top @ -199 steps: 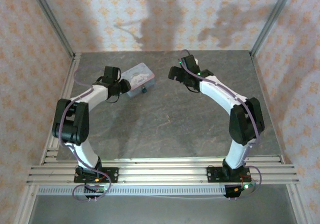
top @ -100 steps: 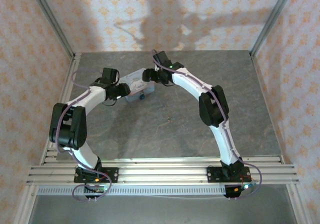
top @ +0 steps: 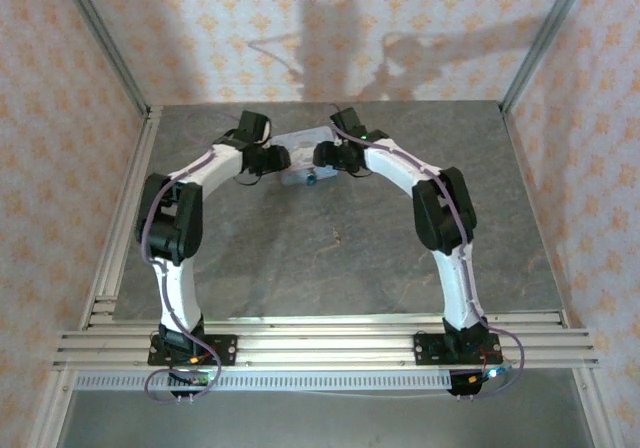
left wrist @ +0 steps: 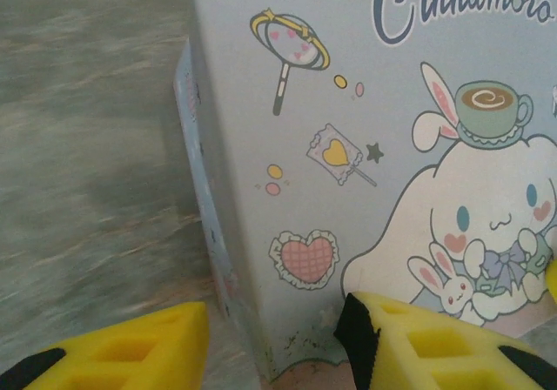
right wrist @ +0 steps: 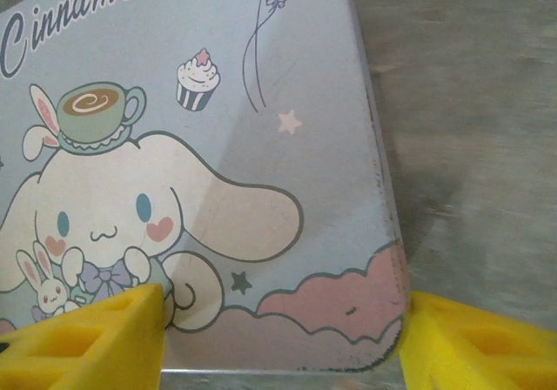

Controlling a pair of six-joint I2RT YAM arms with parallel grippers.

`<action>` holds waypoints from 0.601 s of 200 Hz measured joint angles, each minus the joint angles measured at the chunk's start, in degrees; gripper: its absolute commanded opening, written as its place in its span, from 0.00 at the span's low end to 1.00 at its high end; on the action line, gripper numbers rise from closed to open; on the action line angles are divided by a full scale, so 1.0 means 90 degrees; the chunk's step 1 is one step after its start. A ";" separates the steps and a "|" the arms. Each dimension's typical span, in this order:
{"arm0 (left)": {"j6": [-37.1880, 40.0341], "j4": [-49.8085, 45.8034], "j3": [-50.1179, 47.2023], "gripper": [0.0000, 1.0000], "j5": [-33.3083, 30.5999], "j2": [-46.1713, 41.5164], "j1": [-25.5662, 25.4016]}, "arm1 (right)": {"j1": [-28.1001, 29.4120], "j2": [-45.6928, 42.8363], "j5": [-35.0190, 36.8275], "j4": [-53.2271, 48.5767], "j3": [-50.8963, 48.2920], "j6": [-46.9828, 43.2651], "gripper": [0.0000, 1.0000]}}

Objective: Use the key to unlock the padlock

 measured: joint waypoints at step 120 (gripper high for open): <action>-0.0306 -0.0816 0.1909 0.63 -0.0197 0.1156 -0.1241 | -0.0641 -0.1627 0.0629 -0.0223 -0.1909 0.0049 0.75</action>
